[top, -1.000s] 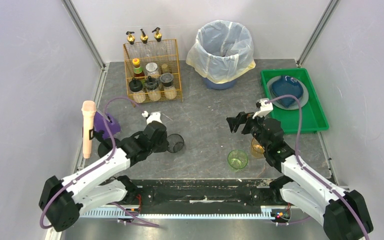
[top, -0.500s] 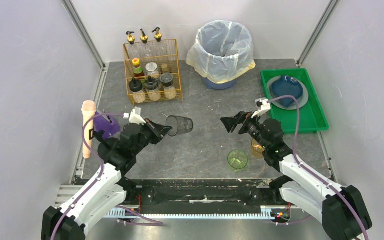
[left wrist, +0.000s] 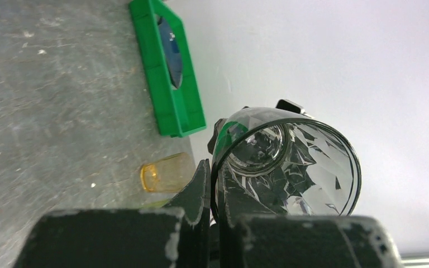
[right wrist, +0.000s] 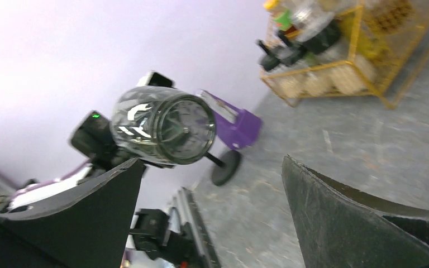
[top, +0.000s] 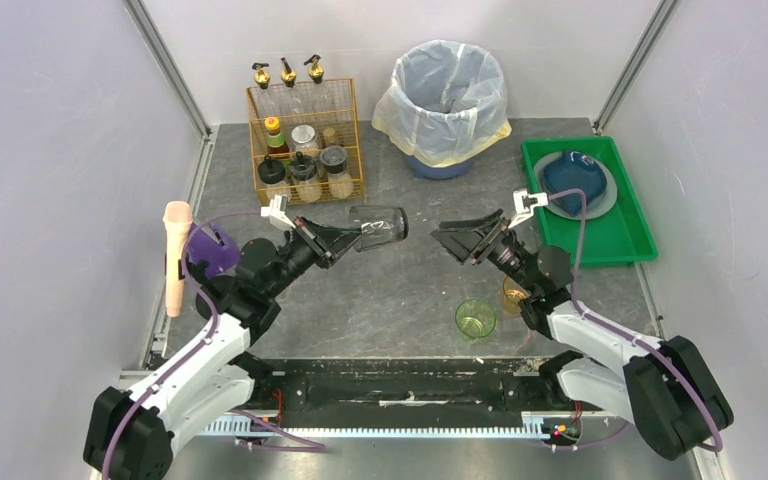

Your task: Clear the kitchen counter

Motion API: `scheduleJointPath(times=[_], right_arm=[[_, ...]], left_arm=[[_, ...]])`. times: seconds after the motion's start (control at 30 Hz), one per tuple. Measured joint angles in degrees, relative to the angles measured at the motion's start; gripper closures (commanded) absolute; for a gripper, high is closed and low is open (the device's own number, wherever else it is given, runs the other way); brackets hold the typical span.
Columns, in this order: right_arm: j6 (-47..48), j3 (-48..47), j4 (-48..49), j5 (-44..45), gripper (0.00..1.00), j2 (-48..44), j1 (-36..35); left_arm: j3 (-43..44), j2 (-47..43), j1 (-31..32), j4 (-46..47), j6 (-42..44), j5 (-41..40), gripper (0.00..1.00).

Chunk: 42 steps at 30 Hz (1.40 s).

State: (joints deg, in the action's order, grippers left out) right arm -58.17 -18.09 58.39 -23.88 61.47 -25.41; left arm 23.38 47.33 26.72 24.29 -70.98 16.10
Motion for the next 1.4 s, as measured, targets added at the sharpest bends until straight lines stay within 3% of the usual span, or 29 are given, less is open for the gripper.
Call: scheduleJointPath(times=[0.27, 0.8, 0.97, 1.2, 1.3, 1.4], right_arm=[[-9.68, -0.11, 14.69, -2.84, 0.02, 4.24, -1.44], [-18.05, -6.49, 25.22, -4.42, 0.01, 12.63, -5.01], [-20.11, -7.15, 26.16, -4.98, 0.15, 13.81, -5.62], [-20.79, -7.21, 26.67, -5.68, 0.53, 14.12, -5.49], [-20.68, -7.21, 26.62, -5.92, 0.68, 14.21, -5.38], [-20.63, -7.21, 26.36, -6.47, 0.79, 14.29, -5.22]], left_arm=[[3.80, 3.56, 2.95, 6.34, -0.63, 0.59, 0.98], [6.36, 8.83, 9.25, 11.61, -0.61, 0.48, 0.98], [6.36, 9.42, 9.66, 12.28, -0.61, 0.02, 0.98], [6.36, 9.86, 9.94, 13.14, -0.57, -0.52, 0.96], [6.36, 9.86, 9.94, 12.87, -0.33, -0.52, 0.91], [6.36, 9.07, 9.97, 10.82, 0.72, -0.61, 0.77]])
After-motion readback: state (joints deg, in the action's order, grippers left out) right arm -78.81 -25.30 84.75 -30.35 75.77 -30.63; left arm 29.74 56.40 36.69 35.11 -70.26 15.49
